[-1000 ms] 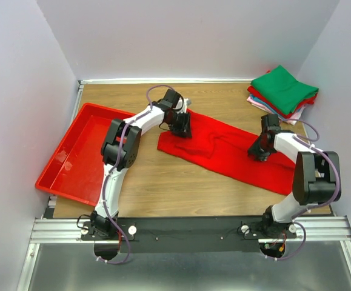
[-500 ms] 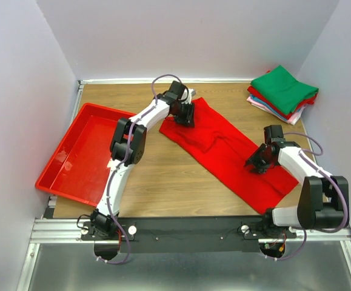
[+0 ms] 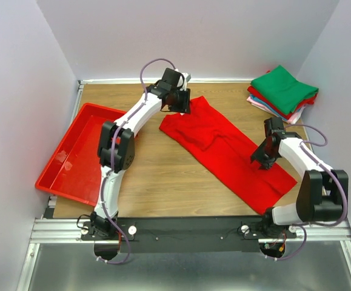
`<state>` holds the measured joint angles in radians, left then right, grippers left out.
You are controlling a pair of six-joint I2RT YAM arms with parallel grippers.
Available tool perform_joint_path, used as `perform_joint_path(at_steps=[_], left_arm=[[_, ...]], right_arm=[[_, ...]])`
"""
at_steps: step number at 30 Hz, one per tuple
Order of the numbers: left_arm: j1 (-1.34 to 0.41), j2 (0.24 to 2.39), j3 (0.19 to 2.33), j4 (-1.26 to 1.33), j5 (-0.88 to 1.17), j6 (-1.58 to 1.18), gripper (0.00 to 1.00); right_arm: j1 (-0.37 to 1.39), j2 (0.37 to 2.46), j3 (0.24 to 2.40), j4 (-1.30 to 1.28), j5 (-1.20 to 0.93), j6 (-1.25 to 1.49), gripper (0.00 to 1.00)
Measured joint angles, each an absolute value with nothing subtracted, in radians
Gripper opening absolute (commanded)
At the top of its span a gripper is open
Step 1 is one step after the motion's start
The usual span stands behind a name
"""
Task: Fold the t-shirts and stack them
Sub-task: Fold the tshirt
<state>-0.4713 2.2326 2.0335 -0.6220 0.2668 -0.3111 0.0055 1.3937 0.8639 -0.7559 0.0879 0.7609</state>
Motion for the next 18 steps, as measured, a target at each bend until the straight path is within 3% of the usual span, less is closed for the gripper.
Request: perform_joint_path(at_steps=[4,9,18], left_arm=[[-0.494,2.128,1.883,-0.588,0.266,-0.321,0.47],[-0.543,2.144,1.736,-0.564,0.292,-0.337,0.46],[-0.554,2.19,1.661,-0.524,0.366,-0.345,0.45]], right_arm=[[0.006,1.457,0.864,-0.754,0.124,0.743,0.5],[0.005,1.502,0.864,-0.748,0.134,0.728,0.5],[0.005,1.524,0.829,-0.715,0.109,0.723,0.49]])
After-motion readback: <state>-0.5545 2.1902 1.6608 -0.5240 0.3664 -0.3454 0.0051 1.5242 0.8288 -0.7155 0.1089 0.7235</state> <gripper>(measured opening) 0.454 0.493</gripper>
